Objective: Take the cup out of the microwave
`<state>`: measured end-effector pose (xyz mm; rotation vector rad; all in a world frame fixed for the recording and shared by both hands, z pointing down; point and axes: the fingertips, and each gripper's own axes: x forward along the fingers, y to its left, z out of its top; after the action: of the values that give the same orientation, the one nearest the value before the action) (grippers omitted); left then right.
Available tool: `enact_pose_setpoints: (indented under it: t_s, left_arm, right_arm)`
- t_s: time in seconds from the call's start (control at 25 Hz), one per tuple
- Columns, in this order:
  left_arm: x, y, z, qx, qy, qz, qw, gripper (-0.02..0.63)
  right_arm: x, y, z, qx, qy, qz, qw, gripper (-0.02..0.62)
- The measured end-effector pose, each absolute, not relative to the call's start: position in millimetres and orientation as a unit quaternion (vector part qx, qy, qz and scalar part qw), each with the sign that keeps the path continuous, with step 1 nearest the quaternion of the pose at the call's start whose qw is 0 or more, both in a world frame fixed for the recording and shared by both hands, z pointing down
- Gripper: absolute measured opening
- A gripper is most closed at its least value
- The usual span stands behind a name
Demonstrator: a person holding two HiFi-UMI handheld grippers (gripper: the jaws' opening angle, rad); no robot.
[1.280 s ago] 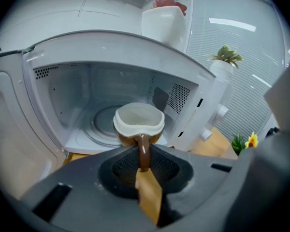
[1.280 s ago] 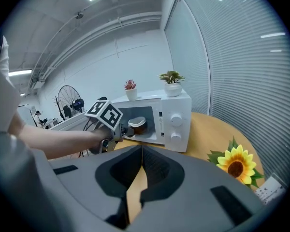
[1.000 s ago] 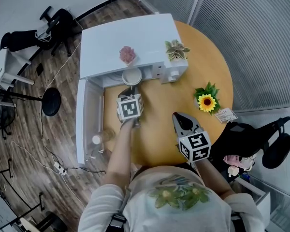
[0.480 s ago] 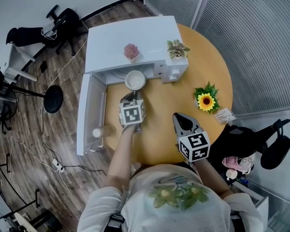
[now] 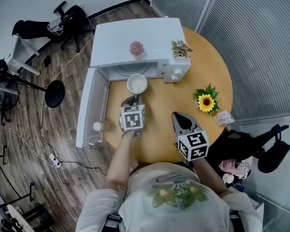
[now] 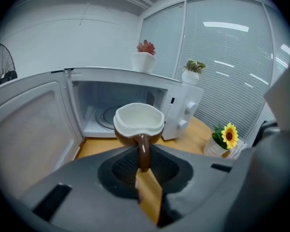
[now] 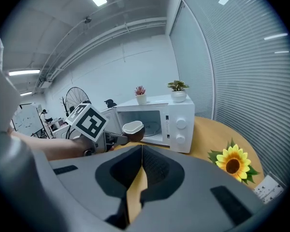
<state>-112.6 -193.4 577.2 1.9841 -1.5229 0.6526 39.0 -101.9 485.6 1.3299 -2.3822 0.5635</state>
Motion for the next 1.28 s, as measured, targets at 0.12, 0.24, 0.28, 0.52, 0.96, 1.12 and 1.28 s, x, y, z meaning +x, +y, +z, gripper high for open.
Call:
enact_pose_setpoints:
  t_s: [0.12, 0.24, 0.28, 0.52, 0.96, 1.12, 1.28]
  left_arm:
    - [-113, -186, 573, 0.740, -0.566, 0.241, 0.271, 0.058]
    - [-112, -178, 566, 0.744, -0.564, 0.237, 0.269, 0.058]
    - [-112, -175, 564, 0.745, -0.563, 0.235, 0.268, 0.058]
    - [-113, -157, 550, 0.750, -0.564, 0.237, 0.253, 0.058]
    - [-114, -129, 524, 0.764, -0.554, 0.228, 0.238, 0.058]
    - [-117, -122, 514, 0.767, -0.555, 0.223, 0.232, 0.058]
    - [-117, -114, 505, 0.773, -0.552, 0.218, 0.225, 0.058]
  right_arm:
    - [36, -101, 485, 0.465, -0.845, 0.196, 0.177, 0.017]
    - [34, -99, 484, 0.462, -0.847, 0.195, 0.178, 0.017]
    - [34, -99, 483, 0.461, -0.847, 0.195, 0.178, 0.017]
    - [33, -96, 482, 0.458, -0.850, 0.193, 0.177, 0.017]
    - [26, -90, 479, 0.451, -0.854, 0.189, 0.176, 0.017]
    - [23, -87, 479, 0.448, -0.856, 0.188, 0.176, 0.017]
    - [20, -84, 478, 0.445, -0.858, 0.186, 0.178, 0.017]
